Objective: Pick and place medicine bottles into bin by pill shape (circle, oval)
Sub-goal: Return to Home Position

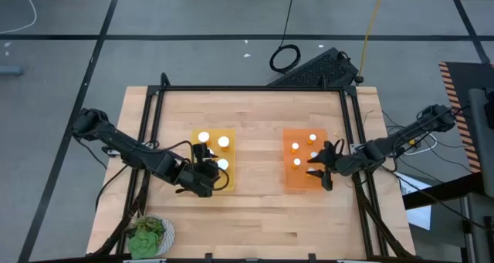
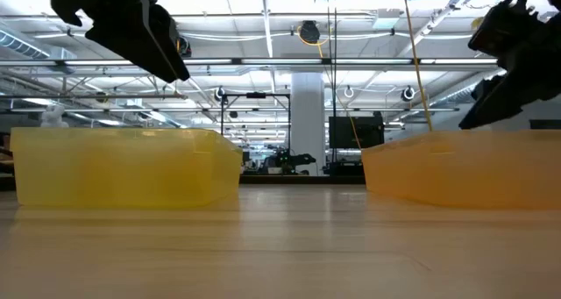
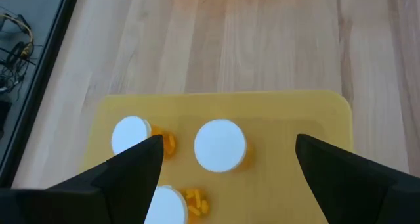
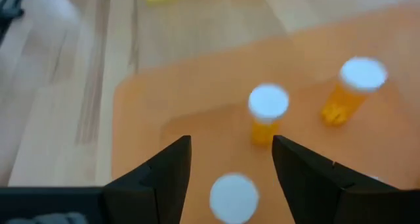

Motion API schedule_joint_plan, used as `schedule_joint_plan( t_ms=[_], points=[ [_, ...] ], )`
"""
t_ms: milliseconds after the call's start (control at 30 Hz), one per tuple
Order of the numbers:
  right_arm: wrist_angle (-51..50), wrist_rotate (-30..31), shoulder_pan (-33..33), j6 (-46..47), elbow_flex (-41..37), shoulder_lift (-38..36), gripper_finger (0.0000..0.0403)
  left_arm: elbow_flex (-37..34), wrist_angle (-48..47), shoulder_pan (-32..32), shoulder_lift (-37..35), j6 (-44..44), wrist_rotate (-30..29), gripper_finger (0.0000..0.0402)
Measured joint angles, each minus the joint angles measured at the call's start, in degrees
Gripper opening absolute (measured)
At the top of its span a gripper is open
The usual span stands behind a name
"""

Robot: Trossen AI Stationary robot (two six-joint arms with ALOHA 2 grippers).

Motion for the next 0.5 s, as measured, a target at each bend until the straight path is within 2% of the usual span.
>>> schedule_joint_plan(
  t_ms=[133,267,500],
  points=[
    [1.93,2.25,-0.07,-4.41,0.00,-3.11,0.0208,0.00,1.67,1.37,0.00,1.51,-0.09,0.0351],
    [6.63,3.34,-0.40,-13.35,0.00,-6.12,0.0199,0.00,3.39,4.19,0.00,4.00,-0.26,0.0351],
    [16.10,3.93,-5.20,-30.42,0.04,-9.56,0.0151,-0.04,4.82,9.91,-2.84,7.25,-0.47,0.0351]
  ],
)
